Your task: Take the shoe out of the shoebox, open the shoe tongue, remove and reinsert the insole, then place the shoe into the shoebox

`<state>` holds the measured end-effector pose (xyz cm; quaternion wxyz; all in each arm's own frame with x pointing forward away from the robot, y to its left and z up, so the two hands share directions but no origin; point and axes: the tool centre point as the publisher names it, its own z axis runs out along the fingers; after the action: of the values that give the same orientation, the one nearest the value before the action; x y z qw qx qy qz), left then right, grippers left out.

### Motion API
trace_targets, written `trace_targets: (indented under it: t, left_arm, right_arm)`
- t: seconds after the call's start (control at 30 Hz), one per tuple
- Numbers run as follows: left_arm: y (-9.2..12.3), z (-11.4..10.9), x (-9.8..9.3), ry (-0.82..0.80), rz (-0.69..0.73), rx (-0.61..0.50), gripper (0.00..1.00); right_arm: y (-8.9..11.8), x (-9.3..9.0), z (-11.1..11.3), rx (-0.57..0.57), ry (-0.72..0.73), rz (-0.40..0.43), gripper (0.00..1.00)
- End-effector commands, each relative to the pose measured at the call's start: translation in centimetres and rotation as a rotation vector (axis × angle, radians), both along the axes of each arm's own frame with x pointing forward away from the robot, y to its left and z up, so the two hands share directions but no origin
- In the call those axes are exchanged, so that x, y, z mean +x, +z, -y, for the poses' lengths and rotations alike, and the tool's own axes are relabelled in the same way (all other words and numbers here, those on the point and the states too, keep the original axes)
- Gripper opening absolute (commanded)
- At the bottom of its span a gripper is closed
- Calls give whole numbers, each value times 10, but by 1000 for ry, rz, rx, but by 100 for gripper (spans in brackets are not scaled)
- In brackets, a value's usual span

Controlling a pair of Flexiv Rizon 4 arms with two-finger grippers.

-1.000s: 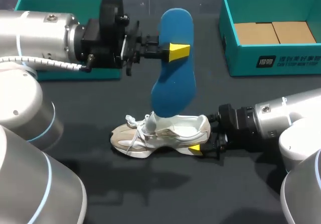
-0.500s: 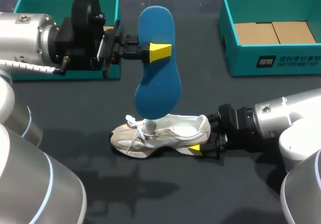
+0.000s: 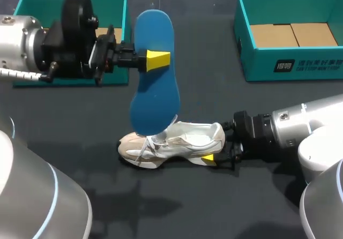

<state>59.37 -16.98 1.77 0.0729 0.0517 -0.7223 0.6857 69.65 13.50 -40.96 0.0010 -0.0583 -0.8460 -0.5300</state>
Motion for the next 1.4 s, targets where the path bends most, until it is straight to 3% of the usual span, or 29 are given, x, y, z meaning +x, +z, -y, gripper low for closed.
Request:
trace_targets:
  t: [0.03,0.4,0.73,1.07,1.4]
  left_arm:
    - [-10,1,-2,-4,-14,0,0]
    - [-45,-3,-21,-16,-58,-15,0]
    - [-55,-14,-32,8,-72,-36,0]
    - [-71,-18,-33,14,-82,-41,0]
    - [-71,-20,-32,14,-82,-39,0]
  right_arm:
    - [-2,-1,-3,-3,-1,0,0]
    - [-2,-1,-3,-3,-1,0,0]
    - [-2,-1,-3,-3,-1,0,0]
    - [-2,-1,-3,-3,-1,0,0]
    - [-2,-1,-3,-3,-1,0,0]
